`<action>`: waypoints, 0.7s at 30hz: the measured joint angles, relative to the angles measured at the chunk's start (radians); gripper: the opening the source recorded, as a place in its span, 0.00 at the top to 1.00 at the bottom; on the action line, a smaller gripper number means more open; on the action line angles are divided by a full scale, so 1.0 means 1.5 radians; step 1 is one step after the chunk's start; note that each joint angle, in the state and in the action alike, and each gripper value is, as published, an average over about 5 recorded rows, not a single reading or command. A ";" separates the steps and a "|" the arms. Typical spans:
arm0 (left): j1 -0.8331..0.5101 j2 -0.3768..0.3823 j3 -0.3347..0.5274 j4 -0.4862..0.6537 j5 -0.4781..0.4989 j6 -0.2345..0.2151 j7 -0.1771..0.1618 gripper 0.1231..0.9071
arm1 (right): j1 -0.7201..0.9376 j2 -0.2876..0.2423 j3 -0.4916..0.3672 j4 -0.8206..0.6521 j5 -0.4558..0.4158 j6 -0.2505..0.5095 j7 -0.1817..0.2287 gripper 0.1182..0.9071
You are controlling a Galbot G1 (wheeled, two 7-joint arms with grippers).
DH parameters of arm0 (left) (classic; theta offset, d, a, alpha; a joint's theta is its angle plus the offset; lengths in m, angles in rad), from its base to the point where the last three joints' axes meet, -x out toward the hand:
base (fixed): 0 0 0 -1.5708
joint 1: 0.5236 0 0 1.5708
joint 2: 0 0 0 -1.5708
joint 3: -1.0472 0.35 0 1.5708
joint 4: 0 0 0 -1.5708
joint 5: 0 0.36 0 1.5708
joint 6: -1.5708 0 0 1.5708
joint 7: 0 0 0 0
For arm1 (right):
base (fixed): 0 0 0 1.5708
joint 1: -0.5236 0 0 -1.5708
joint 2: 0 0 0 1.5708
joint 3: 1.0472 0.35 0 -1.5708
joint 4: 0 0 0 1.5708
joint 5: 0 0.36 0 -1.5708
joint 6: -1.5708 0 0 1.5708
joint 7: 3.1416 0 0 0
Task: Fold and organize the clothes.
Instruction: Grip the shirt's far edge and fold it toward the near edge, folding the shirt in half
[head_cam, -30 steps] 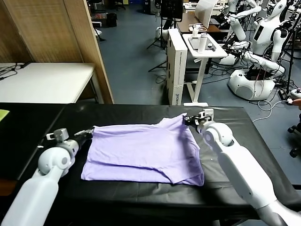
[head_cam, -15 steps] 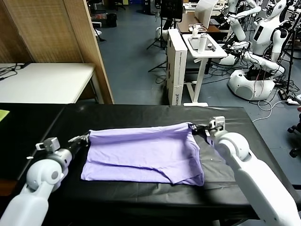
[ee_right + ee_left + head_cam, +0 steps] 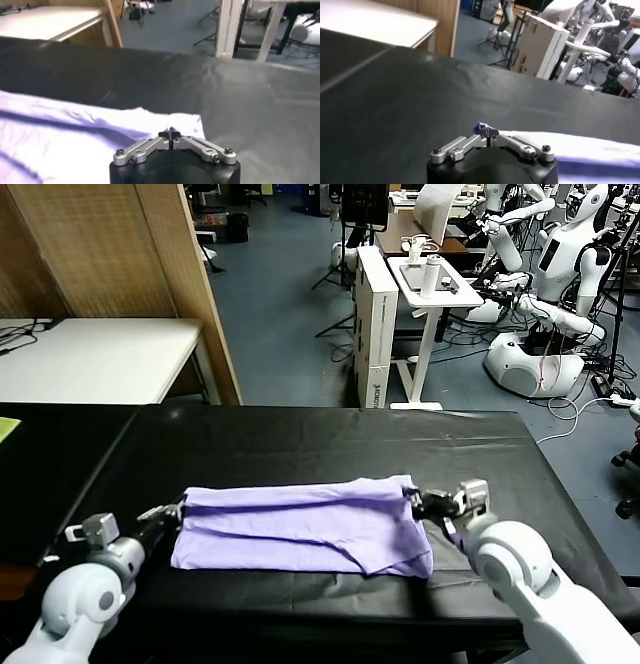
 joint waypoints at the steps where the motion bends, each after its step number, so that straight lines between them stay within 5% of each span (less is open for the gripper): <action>1: 0.004 -0.001 -0.001 -0.001 0.000 -0.001 0.000 0.97 | -0.004 0.000 0.000 0.001 -0.001 0.000 0.000 0.97; 21: 0.047 -0.010 -0.016 -0.018 0.010 -0.012 0.001 0.97 | -0.030 0.002 0.005 0.016 0.003 0.000 -0.006 0.97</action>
